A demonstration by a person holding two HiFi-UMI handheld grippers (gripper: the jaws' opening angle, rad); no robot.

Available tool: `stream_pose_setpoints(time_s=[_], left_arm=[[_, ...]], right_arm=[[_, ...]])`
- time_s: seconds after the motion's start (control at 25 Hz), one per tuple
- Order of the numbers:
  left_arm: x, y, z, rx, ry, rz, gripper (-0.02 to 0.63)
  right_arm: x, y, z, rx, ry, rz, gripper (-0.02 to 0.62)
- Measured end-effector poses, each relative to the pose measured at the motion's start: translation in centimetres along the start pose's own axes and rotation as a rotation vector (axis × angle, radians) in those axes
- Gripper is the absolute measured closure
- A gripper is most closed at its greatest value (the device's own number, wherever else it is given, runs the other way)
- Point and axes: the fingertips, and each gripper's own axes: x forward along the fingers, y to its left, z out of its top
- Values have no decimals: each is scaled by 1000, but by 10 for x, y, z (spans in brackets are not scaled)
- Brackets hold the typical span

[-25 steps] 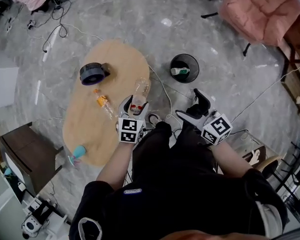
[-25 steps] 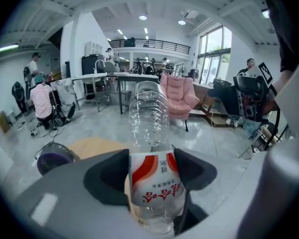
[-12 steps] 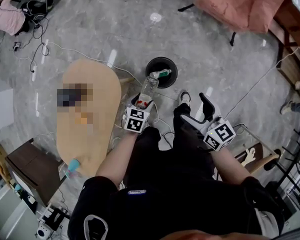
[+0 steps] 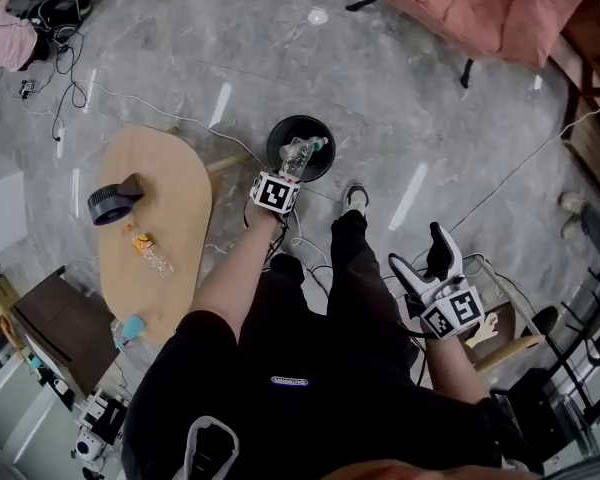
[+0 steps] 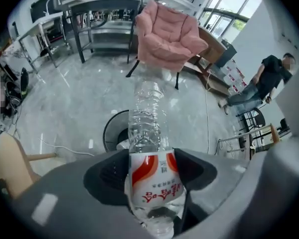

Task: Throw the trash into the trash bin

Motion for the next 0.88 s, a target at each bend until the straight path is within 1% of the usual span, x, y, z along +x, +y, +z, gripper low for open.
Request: stream_pose_setpoints(time_s=[0.08, 0.16, 0.24, 0.4, 0.56, 0.72, 0.88], left_arm=[[27, 6, 2, -36, 65, -27, 312], [52, 11, 2, -52, 136, -48, 311], [75, 17, 1, -61, 197, -53, 311], [117, 30, -7, -122, 293, -63, 311], [151, 46, -17, -160, 389, -59, 311], [181, 58, -15, -219, 438, -88, 310], [198, 70, -18, -272, 474, -109, 307]], right_arm=[[-8, -17, -9, 28, 15, -29, 87], [-12, -30, -18, 54, 27, -46, 87], [-14, -41, -27, 73, 31, -58, 87], [-14, -59, -37, 105, 20, -92, 87], [-18, -66, -48, 139, 21, -124, 87], [-21, -74, -69, 169, 37, -160, 87], [-20, -76, -90, 204, 58, -185, 87]])
